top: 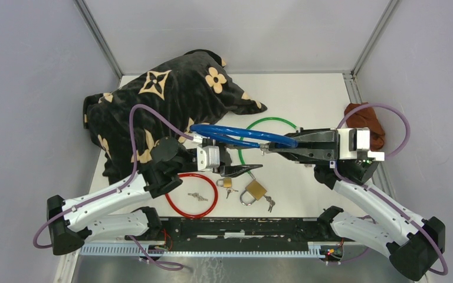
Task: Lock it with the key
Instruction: Lock the lock.
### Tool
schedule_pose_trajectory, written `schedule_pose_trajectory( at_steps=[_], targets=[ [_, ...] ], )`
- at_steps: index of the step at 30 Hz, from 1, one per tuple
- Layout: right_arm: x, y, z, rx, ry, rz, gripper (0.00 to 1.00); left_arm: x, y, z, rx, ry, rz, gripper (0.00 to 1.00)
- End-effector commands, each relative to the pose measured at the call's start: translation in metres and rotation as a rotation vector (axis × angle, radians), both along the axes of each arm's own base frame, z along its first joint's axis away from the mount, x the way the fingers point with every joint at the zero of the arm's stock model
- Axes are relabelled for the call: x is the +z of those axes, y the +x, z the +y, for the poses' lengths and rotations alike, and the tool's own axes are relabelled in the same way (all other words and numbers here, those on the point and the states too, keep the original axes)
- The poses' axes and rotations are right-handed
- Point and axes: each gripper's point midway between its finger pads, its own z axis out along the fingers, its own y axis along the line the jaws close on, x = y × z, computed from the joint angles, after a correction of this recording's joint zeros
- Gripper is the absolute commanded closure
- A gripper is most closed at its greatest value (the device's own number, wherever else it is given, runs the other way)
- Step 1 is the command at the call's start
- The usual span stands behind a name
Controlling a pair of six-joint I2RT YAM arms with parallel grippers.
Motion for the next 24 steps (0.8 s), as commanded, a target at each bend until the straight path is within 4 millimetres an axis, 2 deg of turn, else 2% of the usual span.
schedule_pose_trajectory(
  at_steps=[1, 5, 8, 11, 14, 16, 21, 24],
  targets=[
    [0.028, -0.019, -0.020, 0.000, 0.111, -0.062, 1.00, 0.011, 0.004, 0.003, 0.008, -0.066, 0.016, 0.45],
    [0.030, -0.022, -0.023, 0.013, 0.123, -0.063, 1.00, 0.007, 0.026, 0.006, 0.072, -0.110, 0.009, 0.44],
    [0.032, -0.023, -0.024, 0.011, 0.128, -0.061, 1.00, -0.010, 0.036, 0.006, 0.079, -0.076, -0.007, 0.42],
    [0.031, -0.020, -0.023, -0.003, 0.121, -0.050, 1.00, -0.022, 0.023, 0.007, 0.017, -0.040, -0.074, 0.40],
    [0.029, -0.014, -0.022, -0.027, 0.120, -0.031, 1.00, -0.013, 0.012, 0.010, -0.028, -0.060, -0.098, 0.38],
    [0.029, -0.010, -0.022, -0.041, 0.124, -0.020, 1.00, -0.007, 0.012, 0.012, -0.019, -0.076, -0.102, 0.37],
    [0.031, -0.008, -0.022, -0.044, 0.131, -0.012, 1.00, -0.017, 0.022, 0.018, 0.058, -0.054, -0.090, 0.37],
    [0.032, -0.009, -0.022, -0.032, 0.131, -0.015, 1.00, -0.002, 0.016, 0.021, 0.036, -0.117, -0.107, 0.37]
  ],
)
